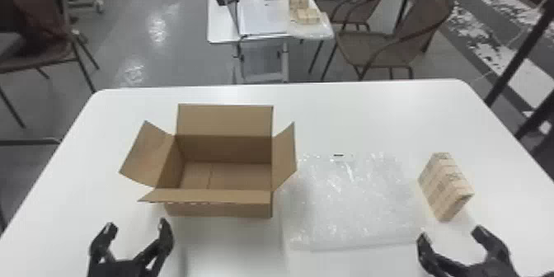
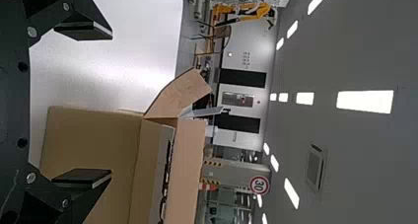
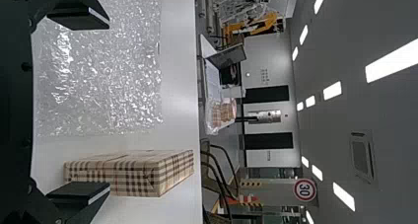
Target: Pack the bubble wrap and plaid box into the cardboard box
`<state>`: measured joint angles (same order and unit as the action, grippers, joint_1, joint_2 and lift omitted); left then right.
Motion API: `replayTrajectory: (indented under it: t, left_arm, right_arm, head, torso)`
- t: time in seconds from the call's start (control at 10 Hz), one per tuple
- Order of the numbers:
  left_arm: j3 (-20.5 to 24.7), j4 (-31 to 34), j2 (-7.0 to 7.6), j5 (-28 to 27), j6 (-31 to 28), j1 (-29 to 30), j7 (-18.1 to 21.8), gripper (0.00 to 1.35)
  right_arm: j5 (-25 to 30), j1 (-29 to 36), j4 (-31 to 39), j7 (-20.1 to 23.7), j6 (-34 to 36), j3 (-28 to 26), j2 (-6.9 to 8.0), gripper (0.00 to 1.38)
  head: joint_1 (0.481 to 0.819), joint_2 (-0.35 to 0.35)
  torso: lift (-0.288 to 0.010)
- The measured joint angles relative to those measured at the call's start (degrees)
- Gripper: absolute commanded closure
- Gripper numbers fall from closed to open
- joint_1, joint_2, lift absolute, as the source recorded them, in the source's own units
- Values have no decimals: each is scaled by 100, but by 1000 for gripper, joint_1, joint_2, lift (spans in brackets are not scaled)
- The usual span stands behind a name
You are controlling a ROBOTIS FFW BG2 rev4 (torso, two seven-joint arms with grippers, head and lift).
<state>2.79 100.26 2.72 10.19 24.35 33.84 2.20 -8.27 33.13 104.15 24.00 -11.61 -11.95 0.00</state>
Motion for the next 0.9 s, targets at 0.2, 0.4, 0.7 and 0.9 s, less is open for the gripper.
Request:
replayTrajectory:
  t: [0.2, 0.4, 0.7, 0.9]
  left_arm:
    - [-7, -8, 0, 0, -4, -3, 0, 294]
    - [-15, -15, 0, 8, -5, -9, 0, 294]
    - [-16, -16, 0, 11, 0, -11, 0, 292]
    - [17, -15, 1, 34, -4, -16, 25, 294]
  right_arm:
    - [-8, -8, -5, 0, 2, 0, 0, 137]
    - [-24, -8, -29, 7, 1, 0, 0, 137]
    - [-35, -8, -35, 16, 1, 0, 0, 137]
    - [-50, -9, -48, 30, 12, 0, 0, 137]
  head:
    - [695, 13]
    - [695, 12]
    - [695, 12]
    - [695, 16]
  torso:
    - [-121]
    - [-121]
    - [-121]
    - [-121]
